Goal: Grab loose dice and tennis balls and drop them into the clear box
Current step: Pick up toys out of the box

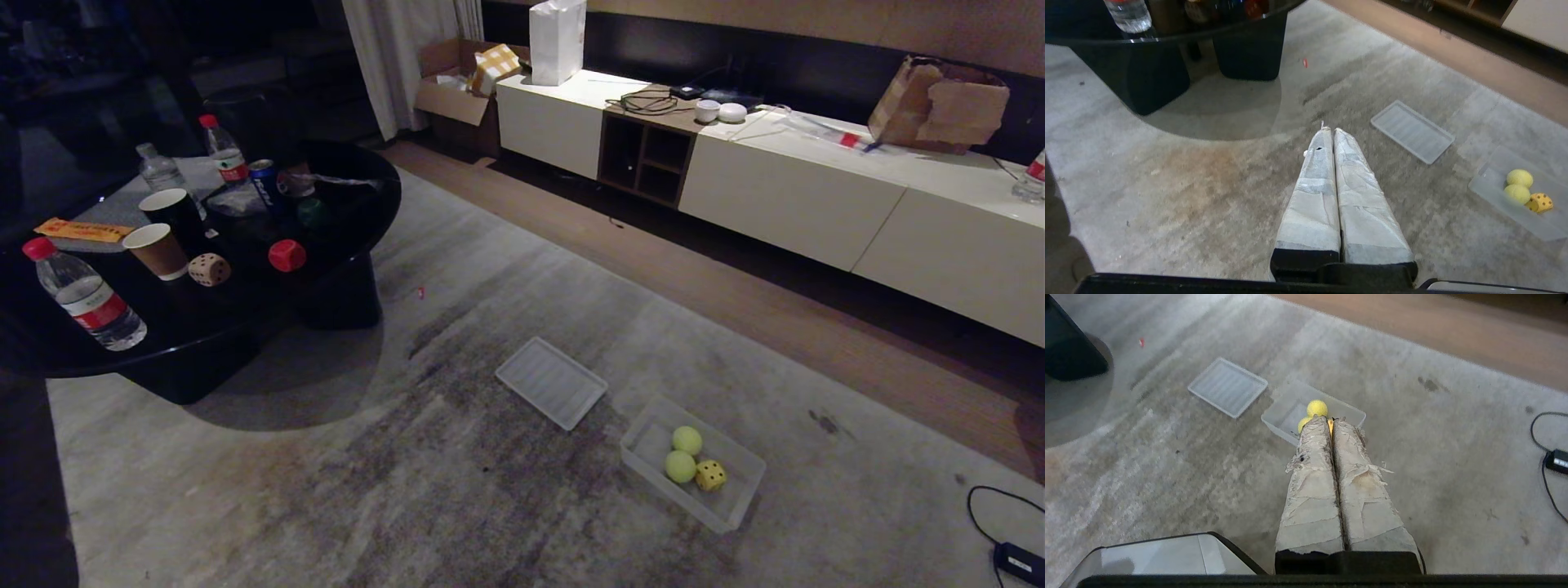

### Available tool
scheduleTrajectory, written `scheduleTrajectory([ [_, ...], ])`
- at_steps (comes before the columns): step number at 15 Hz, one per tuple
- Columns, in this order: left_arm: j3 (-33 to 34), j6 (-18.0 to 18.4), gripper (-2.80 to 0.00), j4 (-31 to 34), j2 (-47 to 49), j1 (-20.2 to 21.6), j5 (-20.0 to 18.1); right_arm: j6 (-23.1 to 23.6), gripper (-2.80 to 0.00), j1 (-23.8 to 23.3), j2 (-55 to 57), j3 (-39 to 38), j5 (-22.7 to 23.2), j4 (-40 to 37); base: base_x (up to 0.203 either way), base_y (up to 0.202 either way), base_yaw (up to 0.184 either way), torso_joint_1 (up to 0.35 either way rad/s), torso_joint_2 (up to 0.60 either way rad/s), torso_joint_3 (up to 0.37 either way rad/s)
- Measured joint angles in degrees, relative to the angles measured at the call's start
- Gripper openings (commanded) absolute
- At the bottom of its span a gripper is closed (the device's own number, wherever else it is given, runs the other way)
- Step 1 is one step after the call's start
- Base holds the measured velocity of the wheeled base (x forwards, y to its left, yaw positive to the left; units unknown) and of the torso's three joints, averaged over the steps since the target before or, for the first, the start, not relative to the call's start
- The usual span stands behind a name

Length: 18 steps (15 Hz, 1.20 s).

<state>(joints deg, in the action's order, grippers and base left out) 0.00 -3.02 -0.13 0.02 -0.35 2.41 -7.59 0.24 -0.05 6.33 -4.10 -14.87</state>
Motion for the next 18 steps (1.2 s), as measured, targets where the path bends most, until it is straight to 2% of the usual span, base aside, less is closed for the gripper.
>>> scheduleTrajectory([
  [11,0.0,0.22,-2.8,0.11,-0.02,0.0,-0.06,-0.01,-2.8,0.0,0.02,0.01,-0.01,-0.01,0.0,0.0,0.0,0.002,0.0,0.196],
  [18,0.0,0.39,-2.8,0.16,-0.01,0.0,-0.15,-0.01,-2.8,-0.04,0.02,0.0,-0.06,-0.01,0.001,-0.001,0.011,0.002,0.0,0.02],
])
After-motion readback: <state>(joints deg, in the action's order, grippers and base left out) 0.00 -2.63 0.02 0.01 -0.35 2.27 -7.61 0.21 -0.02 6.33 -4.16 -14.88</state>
